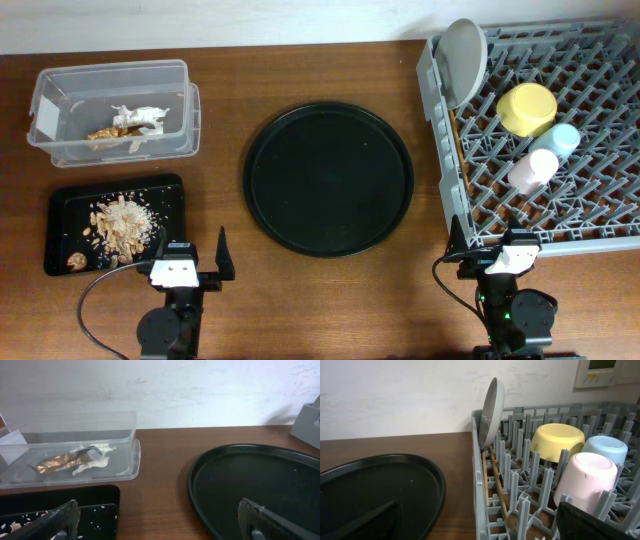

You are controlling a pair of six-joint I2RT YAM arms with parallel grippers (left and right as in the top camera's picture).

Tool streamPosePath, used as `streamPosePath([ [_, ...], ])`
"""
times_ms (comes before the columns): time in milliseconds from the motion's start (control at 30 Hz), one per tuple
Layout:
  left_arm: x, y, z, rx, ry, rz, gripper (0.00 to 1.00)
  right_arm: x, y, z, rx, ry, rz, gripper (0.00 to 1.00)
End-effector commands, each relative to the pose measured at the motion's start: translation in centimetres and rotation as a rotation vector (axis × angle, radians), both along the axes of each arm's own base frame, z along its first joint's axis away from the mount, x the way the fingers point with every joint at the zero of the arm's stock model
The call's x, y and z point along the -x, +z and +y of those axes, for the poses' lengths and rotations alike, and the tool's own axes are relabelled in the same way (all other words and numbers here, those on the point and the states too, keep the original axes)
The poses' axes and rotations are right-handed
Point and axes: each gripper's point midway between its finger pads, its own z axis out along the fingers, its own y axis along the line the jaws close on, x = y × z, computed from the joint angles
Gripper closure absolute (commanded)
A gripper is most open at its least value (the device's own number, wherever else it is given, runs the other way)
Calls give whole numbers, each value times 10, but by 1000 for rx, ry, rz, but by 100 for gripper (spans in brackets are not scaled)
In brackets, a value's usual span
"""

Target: Sort waste into correct bins and load items into the dishwasher rack

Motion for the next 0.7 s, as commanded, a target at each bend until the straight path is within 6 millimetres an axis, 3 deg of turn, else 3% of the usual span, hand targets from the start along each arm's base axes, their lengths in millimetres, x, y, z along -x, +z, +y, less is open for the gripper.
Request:
streamPosePath([
  [0, 0, -1, -1, -22, -8, -3, 1, 0, -3, 0, 7, -2, 3, 2],
  [667, 1, 0, -5, -21, -28, -3, 1, 0, -3, 0, 7, -2, 3, 2],
])
